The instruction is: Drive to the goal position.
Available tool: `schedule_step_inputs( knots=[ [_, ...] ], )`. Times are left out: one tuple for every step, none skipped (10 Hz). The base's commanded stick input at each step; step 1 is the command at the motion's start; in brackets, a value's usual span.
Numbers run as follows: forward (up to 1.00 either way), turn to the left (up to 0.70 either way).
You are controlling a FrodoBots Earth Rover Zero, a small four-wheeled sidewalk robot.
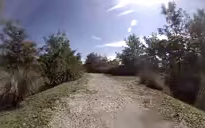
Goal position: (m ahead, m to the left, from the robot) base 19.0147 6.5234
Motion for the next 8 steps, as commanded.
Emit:
schedule_step_inputs(
  knots=[
    [0.7, 0.0],
    [0.7, 0.0],
    [0.7, 0.0],
    [0.7, 0.0],
    [0.7, 0.0],
    [0.7, 0.0],
    [0.7, 0.0],
    [0.7, 0.0]
  ],
)
